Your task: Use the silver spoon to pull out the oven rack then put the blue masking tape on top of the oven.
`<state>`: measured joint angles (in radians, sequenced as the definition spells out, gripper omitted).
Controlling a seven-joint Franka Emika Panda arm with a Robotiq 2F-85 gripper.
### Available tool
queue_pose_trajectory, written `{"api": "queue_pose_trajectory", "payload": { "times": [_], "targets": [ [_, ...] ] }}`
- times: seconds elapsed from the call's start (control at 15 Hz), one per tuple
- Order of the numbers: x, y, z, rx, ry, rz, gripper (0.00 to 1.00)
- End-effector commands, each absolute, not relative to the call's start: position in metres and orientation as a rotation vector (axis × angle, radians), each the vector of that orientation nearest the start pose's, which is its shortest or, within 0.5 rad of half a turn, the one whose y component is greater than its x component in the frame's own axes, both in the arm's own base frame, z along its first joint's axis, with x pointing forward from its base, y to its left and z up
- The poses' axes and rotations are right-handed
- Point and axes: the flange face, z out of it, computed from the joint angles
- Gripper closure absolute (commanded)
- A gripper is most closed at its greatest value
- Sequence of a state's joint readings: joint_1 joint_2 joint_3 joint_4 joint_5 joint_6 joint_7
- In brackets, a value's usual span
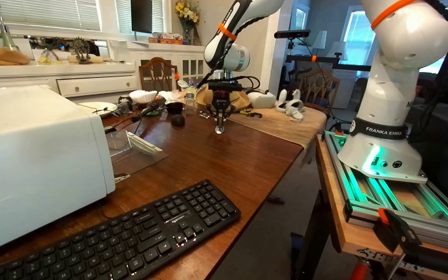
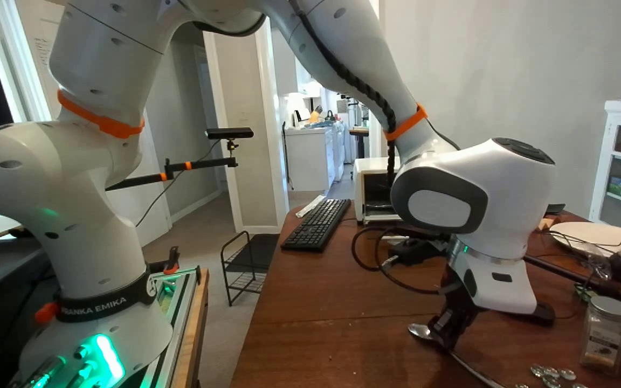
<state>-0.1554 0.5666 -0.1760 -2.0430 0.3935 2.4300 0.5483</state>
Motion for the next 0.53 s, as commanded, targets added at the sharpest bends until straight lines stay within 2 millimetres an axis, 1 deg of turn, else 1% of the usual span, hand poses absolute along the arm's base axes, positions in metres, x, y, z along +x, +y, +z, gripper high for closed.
{"api": "queue_pose_trajectory", "payload": {
  "times": [0.0, 0.13, 0.2, 0.27, 0.33, 0.47],
  "targets": [
    [0.533, -0.192, 0.149, -2.423, 1.735, 0.245, 1.0],
    [0.528, -0.197, 0.157, -2.381, 1.755, 0.252, 0.98],
    [0.523, -0.195, 0.168, -2.39, 1.739, 0.266, 0.98],
    [0.517, -0.189, 0.179, -2.443, 1.684, 0.263, 0.98],
    [0.509, -0.18, 0.189, -2.551, 1.569, 0.3, 0.98],
    [0.492, -0.157, 0.207, -2.665, 1.441, 0.318, 0.98]
  ]
}}
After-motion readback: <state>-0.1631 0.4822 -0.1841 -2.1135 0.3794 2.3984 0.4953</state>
